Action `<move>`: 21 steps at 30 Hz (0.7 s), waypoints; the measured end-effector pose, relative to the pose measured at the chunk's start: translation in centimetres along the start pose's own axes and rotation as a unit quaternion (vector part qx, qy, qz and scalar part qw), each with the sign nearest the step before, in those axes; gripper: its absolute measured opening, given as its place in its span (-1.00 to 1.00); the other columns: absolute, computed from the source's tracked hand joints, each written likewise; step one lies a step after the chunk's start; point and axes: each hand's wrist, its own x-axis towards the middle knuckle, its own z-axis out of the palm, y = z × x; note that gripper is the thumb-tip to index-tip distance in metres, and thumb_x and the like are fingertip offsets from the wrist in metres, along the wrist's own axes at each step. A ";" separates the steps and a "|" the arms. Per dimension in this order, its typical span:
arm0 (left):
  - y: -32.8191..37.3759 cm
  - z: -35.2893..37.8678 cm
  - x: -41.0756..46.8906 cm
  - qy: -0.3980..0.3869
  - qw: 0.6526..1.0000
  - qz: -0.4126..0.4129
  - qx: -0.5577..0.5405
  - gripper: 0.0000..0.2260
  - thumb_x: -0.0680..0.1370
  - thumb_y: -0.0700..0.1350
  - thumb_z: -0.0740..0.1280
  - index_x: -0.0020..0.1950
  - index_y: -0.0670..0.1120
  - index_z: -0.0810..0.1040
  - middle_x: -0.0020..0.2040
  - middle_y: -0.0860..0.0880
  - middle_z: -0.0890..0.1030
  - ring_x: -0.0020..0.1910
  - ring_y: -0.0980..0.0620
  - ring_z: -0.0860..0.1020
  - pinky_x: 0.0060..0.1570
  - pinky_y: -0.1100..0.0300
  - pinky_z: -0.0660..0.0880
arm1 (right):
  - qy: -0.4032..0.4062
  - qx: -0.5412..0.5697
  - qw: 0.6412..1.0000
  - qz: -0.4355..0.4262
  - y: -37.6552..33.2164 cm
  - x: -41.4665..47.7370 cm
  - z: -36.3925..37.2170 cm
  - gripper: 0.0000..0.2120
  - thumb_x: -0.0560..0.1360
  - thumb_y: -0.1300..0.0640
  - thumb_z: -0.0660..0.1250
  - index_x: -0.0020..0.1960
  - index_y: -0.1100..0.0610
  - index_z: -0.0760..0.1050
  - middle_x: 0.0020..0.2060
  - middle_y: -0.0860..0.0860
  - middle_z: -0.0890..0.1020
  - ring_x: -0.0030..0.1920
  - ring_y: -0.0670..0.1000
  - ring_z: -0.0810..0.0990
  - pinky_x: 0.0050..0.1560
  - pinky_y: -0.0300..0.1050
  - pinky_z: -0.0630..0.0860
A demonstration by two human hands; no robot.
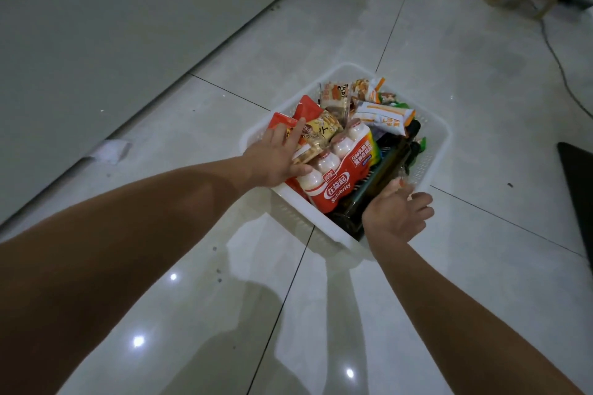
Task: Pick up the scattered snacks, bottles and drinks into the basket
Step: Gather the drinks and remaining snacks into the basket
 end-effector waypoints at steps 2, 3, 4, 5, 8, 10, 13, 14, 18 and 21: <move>-0.4 0.5 -0.6 0.032 0.998 -0.017 -0.045 -0.21 0.55 0.25 0.14 0.55 -0.02 -0.26 0.52 -0.15 0.05 0.48 -0.17 0.10 0.40 -0.08 0.21 | 0.011 -0.023 1.000 -0.001 0.6 -1.0 0.4 -0.55 0.64 0.02 0.00 0.44 0.23 0.21 0.34 0.22 0.28 0.28 0.20 0.29 0.24 0.09 0.29; -0.6 0.8 -0.9 0.049 0.997 -0.027 -0.062 -0.23 0.56 0.25 0.14 0.55 -0.04 -0.23 0.51 -0.15 0.08 0.47 -0.18 0.14 0.38 -0.08 0.24 | 0.010 -0.032 0.999 -0.007 1.0 -1.3 0.7 -0.55 0.63 0.03 0.02 0.45 0.23 0.21 0.36 0.21 0.27 0.30 0.20 0.28 0.25 0.09 0.27; -0.7 1.0 -1.0 0.061 0.995 -0.035 -0.069 -0.23 0.56 0.24 0.14 0.56 -0.07 -0.22 0.50 -0.17 0.12 0.45 -0.18 0.18 0.36 -0.07 0.27 | 0.012 -0.035 0.999 -0.015 1.4 -1.5 0.9 -0.56 0.63 0.05 0.03 0.45 0.22 0.21 0.37 0.20 0.27 0.32 0.19 0.27 0.27 0.10 0.26; -0.7 1.0 -1.0 0.068 0.995 -0.042 -0.066 -0.23 0.56 0.23 0.14 0.56 -0.08 -0.21 0.49 -0.18 0.16 0.44 -0.18 0.21 0.33 -0.07 0.29 | 0.012 -0.030 0.999 -0.025 1.7 -1.7 1.0 -0.56 0.63 0.06 0.05 0.45 0.22 0.22 0.38 0.20 0.28 0.34 0.19 0.26 0.29 0.11 0.25; 0.0 0.9 -0.6 0.080 0.993 -0.056 -0.065 -0.22 0.57 0.17 0.20 0.55 -0.07 -0.25 0.50 -0.17 0.22 0.42 -0.16 0.29 0.26 -0.05 0.36 | 0.022 -0.014 0.998 -0.059 1.9 -1.8 1.1 -0.58 0.62 0.09 0.07 0.44 0.21 0.25 0.38 0.21 0.28 0.34 0.20 0.26 0.29 0.11 0.28; 0.6 0.9 -0.2 0.082 0.986 -0.060 -0.132 -0.20 0.58 0.06 0.26 0.54 -0.06 -0.29 0.44 -0.18 0.34 0.30 -0.14 0.45 0.15 0.04 0.44 | 0.025 -0.007 0.998 -0.061 1.8 -1.7 1.1 -0.58 0.62 0.09 0.07 0.44 0.20 0.27 0.38 0.21 0.27 0.33 0.19 0.25 0.26 0.10 0.32; 0.6 1.2 -0.1 0.079 0.980 -0.064 -0.169 -0.22 0.57 -0.05 0.30 0.56 -0.08 -0.21 0.30 -0.19 0.50 0.17 -0.15 0.54 0.05 0.10 0.44 | 0.029 0.004 0.997 -0.067 2.0 -1.6 1.3 -0.59 0.61 0.09 0.08 0.42 0.19 0.30 0.38 0.21 0.27 0.31 0.19 0.25 0.18 0.07 0.39; 0.3 1.1 0.0 0.082 0.982 -0.062 -0.157 -0.24 0.56 -0.04 0.31 0.56 -0.08 -0.15 0.27 -0.20 0.52 0.15 -0.17 0.54 0.05 0.07 0.45 | 0.031 0.006 0.997 -0.070 2.1 -1.6 1.4 -0.60 0.61 0.09 0.08 0.41 0.18 0.31 0.38 0.21 0.28 0.31 0.19 0.24 0.17 0.06 0.41; -0.4 0.6 0.0 0.072 0.988 -0.073 -0.114 -0.25 0.49 0.16 0.35 0.49 -0.09 0.02 0.15 -0.16 0.58 0.05 -0.16 0.57 -0.10 0.04 0.49 | 0.041 -0.001 0.996 -0.080 2.3 -1.5 1.9 -0.58 0.61 0.05 0.07 0.41 0.19 0.33 0.37 0.22 0.30 0.29 0.20 0.26 0.17 0.06 0.40; -1.2 0.0 -0.5 0.109 0.990 -0.087 -0.015 -0.27 0.50 0.32 0.17 0.48 -0.11 0.09 0.20 -0.14 0.53 0.13 -0.13 0.52 -0.08 0.03 0.51 | 0.051 -0.031 0.993 -0.101 2.0 -1.4 2.2 -0.56 0.61 0.01 0.08 0.42 0.19 0.31 0.36 0.23 0.33 0.31 0.22 0.29 0.30 0.11 0.32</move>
